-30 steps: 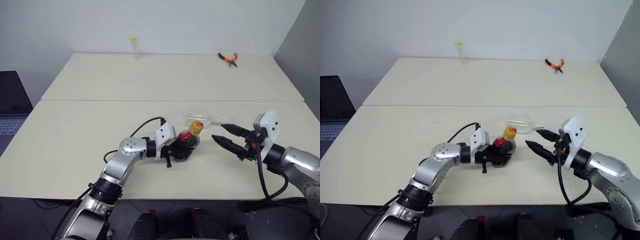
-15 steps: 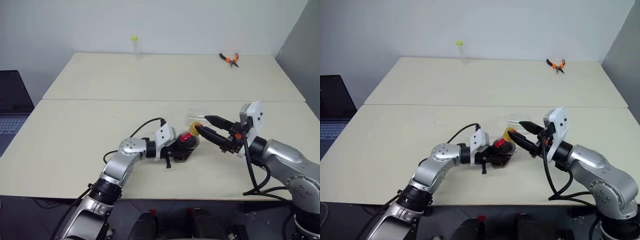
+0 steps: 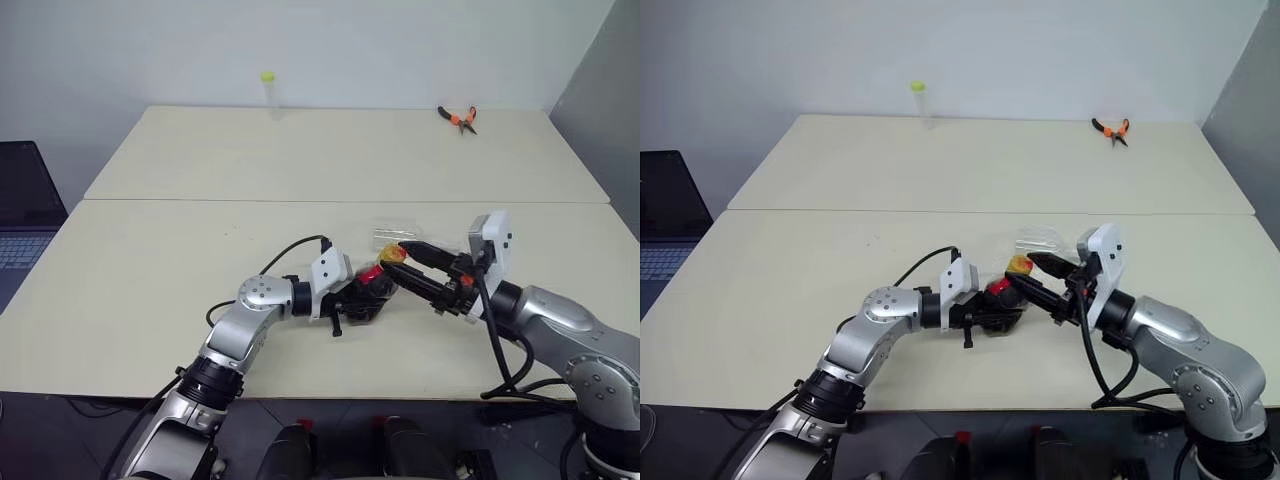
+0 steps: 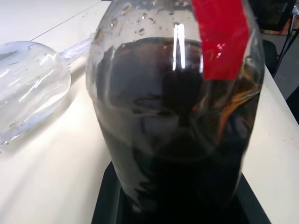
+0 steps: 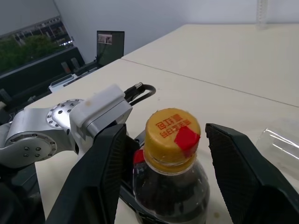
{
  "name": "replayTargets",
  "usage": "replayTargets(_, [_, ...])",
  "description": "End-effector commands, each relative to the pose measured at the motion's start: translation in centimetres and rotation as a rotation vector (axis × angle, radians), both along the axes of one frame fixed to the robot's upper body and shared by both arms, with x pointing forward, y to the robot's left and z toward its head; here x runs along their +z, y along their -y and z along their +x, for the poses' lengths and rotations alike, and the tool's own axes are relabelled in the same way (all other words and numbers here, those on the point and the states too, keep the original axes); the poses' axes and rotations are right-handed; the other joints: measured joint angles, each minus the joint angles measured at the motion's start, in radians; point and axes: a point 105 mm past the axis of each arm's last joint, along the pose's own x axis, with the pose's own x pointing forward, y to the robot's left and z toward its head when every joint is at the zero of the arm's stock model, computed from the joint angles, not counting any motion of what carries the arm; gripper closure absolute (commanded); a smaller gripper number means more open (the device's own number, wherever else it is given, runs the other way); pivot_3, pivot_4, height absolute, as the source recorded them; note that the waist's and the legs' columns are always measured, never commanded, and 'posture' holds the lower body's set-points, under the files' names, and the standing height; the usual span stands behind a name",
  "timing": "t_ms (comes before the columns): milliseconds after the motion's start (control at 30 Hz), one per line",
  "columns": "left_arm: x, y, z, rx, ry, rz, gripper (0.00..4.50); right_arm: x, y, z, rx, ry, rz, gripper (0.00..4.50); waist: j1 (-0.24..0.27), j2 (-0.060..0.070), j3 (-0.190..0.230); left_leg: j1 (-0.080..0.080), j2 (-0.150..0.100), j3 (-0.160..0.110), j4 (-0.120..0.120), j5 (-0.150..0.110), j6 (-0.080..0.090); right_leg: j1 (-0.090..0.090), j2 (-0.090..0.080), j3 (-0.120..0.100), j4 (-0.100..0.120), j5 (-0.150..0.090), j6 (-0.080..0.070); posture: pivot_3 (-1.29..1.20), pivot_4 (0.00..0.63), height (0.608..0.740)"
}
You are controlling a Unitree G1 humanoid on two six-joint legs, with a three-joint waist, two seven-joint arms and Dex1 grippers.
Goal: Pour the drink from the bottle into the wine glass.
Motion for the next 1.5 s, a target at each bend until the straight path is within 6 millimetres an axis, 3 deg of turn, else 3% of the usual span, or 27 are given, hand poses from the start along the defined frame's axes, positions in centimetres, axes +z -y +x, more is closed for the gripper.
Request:
replayTargets(33, [1.7, 0.6, -0.2, -0.031, 0.062, -0.039, 3.73, 1.1, -0.3, -0.1, -0.002, 0.061, 0.014, 1.62, 0.000, 0.000, 0.000, 0.000, 0.000, 0.000, 0.000, 0.000, 0.000, 0.000, 0.000, 0.000, 0.000, 0.000, 0.000, 0.00, 0.150, 0.740])
replayTargets(200, [1.6, 0.5, -0.2, -0.030, 0.062, -0.038, 3.73, 1.6, -0.4, 0.1, -0.010, 0.074, 0.033, 1.62, 0.000, 0.000, 0.000, 0.000, 0.000, 0.000, 0.000, 0.000, 0.000, 0.000, 0.000, 0.000, 0.000, 0.000, 0.000, 0.00, 0.150, 0.740])
replayTargets(300, [1.6, 0.5, -0.2, -0.029, 0.061, -0.037, 3.73, 1.7, -0.4, 0.0, -0.005, 0.073, 0.041, 2.18, 0.000, 0.000, 0.000, 0.000, 0.000, 0.000, 0.000, 0.000, 0.000, 0.000, 0.000, 0.000, 0.000, 0.000, 0.000, 0.00, 0.150, 0.740])
replayTargets(400, [1.5, 0.5, -0.2, -0.028, 0.060, -0.036, 3.73, 1.6, -0.4, 0.0, -0.005, 0.072, 0.039, 3.22, 0.000, 0.000, 0.000, 0.000, 0.000, 0.000, 0.000, 0.000, 0.000, 0.000, 0.000, 0.000, 0.000, 0.000, 0.000, 0.00, 0.150, 0.740])
replayTargets(700, [1.6, 0.5, -0.3, -0.026, 0.063, -0.039, 3.73, 2.2, -0.1, 0.2, -0.036, 0.048, 0.149, 3.26, 0.000, 0.000, 0.000, 0.000, 0.000, 0.000, 0.000, 0.000, 0.000, 0.000, 0.000, 0.000, 0.000, 0.000, 0.000, 0.00, 0.150, 0.740])
replayTargets(800, [1.7, 0.5, -0.2, -0.019, 0.060, -0.057, 3.73, 2.3, 1.2, 0.6, -0.090, -0.004, 0.241, 3.26, 0.000, 0.000, 0.000, 0.000, 0.000, 0.000, 0.000, 0.000, 0.000, 0.000, 0.000, 0.000, 0.000, 0.000, 0.000, 0.00, 0.150, 0.740])
replayTargets(900, [2.0, 0.5, -0.2, -0.007, 0.052, -0.083, 3.73, 1.7, 3.0, 1.0, -0.163, -0.022, 0.221, 3.26, 0.001, 0.000, 0.000, 0.000, 0.000, 0.000, 0.000, 0.000, 0.000, 0.000, 0.000, 0.000, 0.000, 0.000, 0.000, 0.00, 0.150, 0.740])
replayTargets(1033, [2.4, 0.3, 0.1, 0.018, 0.061, -0.103, 3.73, 0.4, 6.0, 1.2, -0.294, -0.004, 0.116, 3.27, 0.001, 0.000, 0.000, 0.000, 0.000, 0.000, 0.000, 0.000, 0.000, 0.000, 0.000, 0.000, 0.000, 0.000, 0.000, 0.00, 0.150, 0.740])
replayTargets(1167, [2.7, 0.3, 0.4, 0.038, 0.076, -0.124, 3.73, -3.2, 9.6, 1.3, -0.435, 0.021, -0.159, 3.27, 0.001, 0.000, 0.000, 0.000, 0.000, 0.001, 0.000, 0.000, 0.000, 0.000, 0.000, 0.000, 0.000, 0.000, 0.000, 0.00, 0.150, 0.740])
replayTargets(1267, [2.9, 0.6, 0.1, 0.009, 0.072, -0.133, 3.73, -6.3, 11.9, 1.9, -0.548, -0.019, -0.263, 3.27, 0.000, 0.000, 0.000, 0.000, 0.000, 0.002, 0.000, 0.000, 0.000, 0.000, 0.000, 0.001, 0.000, 0.000, 0.000, 0.00, 0.150, 0.740])
replayTargets(1400, [3.0, 0.9, -0.1, -0.017, 0.067, -0.133, 3.73, -9.1, 14.3, 3.0, -0.684, -0.065, -0.298, 3.27, -0.003, 0.000, 0.000, 0.001, 0.000, 0.003, -0.001, 0.000, 0.000, 0.000, 0.001, 0.002, 0.001, 0.000, 0.000, 0.00, 0.150, 0.740])
replayTargets(1500, [3.0, 1.0, -0.2, -0.028, 0.069, -0.129, 3.73, -10.2, 15.4, 3.8, -0.746, -0.068, -0.306, 3.27, -0.002, 0.000, 0.000, 0.001, 0.000, 0.003, -0.001, 0.000, 0.000, 0.000, 0.001, 0.002, 0.001, 0.000, 0.000, 0.00, 0.150, 0.740])
